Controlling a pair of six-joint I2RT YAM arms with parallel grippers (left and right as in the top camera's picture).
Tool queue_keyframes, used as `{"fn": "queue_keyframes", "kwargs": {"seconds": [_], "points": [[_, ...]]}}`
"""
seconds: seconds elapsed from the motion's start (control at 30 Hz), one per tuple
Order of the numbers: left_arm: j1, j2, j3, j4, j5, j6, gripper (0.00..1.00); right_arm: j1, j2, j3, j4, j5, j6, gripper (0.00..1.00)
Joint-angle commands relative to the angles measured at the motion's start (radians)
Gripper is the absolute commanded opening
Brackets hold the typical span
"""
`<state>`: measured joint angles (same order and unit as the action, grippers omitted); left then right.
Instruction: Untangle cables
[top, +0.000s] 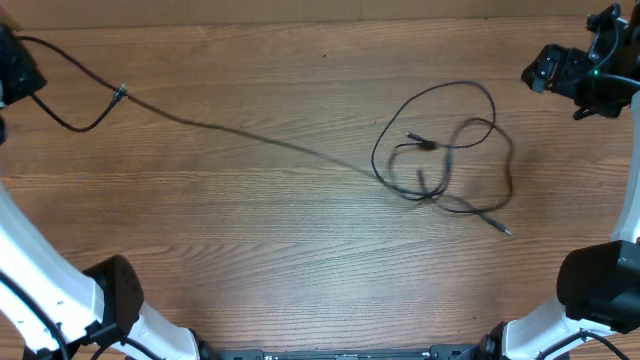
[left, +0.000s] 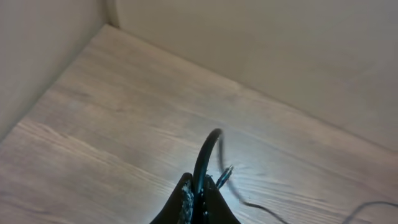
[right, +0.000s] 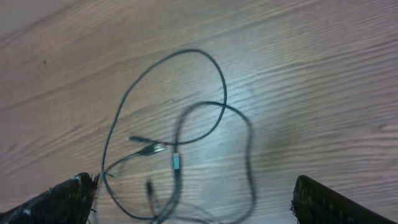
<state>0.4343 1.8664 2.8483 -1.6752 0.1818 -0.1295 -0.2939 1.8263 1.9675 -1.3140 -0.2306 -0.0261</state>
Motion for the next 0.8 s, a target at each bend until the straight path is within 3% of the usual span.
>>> {"fn": "queue_keyframes", "kwargs": {"seconds": [0.0, 0.23, 0.3, 0.43, 0.5, 0.77], "points": [[-0.005, 0.021, 0.000, 0.003, 0.107, -0.005, 0.04, 0.032, -0.005, 0.015, -0.018, 0.001, -0.005, 1.00], [-0.082, 0.027, -0.003, 0.003, 0.104, 0.045, 0.08, 0.127, -0.004, -0.034, -0.068, -0.022, -0.005, 1.00], [-0.102, 0.027, -0.012, 0.004, 0.105, 0.065, 0.24, 0.155, -0.004, -0.056, -0.068, -0.021, -0.005, 1.00], [-0.128, 0.027, -0.052, 0.005, 0.105, 0.093, 0.77, 0.197, -0.004, -0.093, -0.055, -0.021, -0.005, 1.00], [-0.129, 0.028, -0.075, 0.005, 0.108, 0.100, 0.98, 0.211, -0.004, -0.106, -0.054, -0.021, -0.005, 1.00], [-0.156, 0.028, -0.113, 0.001, 0.107, 0.101, 1.00, 0.256, -0.003, -0.196, -0.147, -0.025, 0.048, 1.00]]}}
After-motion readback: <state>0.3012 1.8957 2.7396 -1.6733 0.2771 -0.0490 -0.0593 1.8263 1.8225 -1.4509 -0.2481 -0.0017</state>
